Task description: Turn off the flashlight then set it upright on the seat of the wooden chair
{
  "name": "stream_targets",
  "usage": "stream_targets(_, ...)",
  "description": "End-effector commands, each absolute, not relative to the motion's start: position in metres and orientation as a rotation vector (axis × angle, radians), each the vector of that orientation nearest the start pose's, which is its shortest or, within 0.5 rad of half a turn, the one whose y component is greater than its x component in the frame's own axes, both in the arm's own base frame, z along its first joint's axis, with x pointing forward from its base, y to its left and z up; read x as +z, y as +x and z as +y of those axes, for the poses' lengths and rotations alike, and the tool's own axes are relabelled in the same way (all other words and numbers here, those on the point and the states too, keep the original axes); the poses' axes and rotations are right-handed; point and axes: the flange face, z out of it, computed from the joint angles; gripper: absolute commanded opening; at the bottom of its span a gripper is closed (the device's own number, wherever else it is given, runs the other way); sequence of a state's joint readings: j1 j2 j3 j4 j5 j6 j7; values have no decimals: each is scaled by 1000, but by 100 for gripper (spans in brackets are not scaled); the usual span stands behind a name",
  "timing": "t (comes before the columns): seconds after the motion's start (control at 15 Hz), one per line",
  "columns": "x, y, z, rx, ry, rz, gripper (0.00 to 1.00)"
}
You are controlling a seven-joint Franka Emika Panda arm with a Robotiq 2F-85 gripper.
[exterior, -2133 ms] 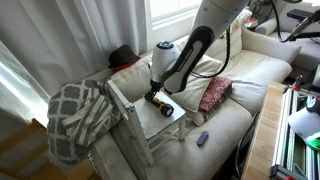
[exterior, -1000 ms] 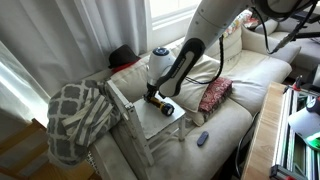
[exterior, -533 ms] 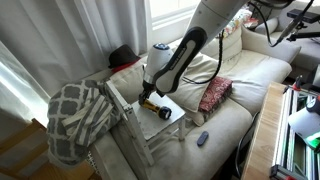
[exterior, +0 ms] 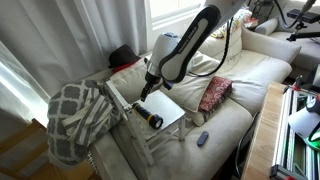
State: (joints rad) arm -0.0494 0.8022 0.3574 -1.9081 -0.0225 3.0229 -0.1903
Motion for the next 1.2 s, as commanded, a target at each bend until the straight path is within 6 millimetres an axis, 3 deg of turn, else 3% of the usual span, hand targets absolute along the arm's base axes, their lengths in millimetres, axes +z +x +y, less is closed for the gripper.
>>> stream_targets(0.0,128,604,187,-445,-2853,-534,100)
stream_targets(0.6,115,602,250,-444,-2914,-622,100)
stream_targets(1.13,85,611,274,-390,-3046,-446,100)
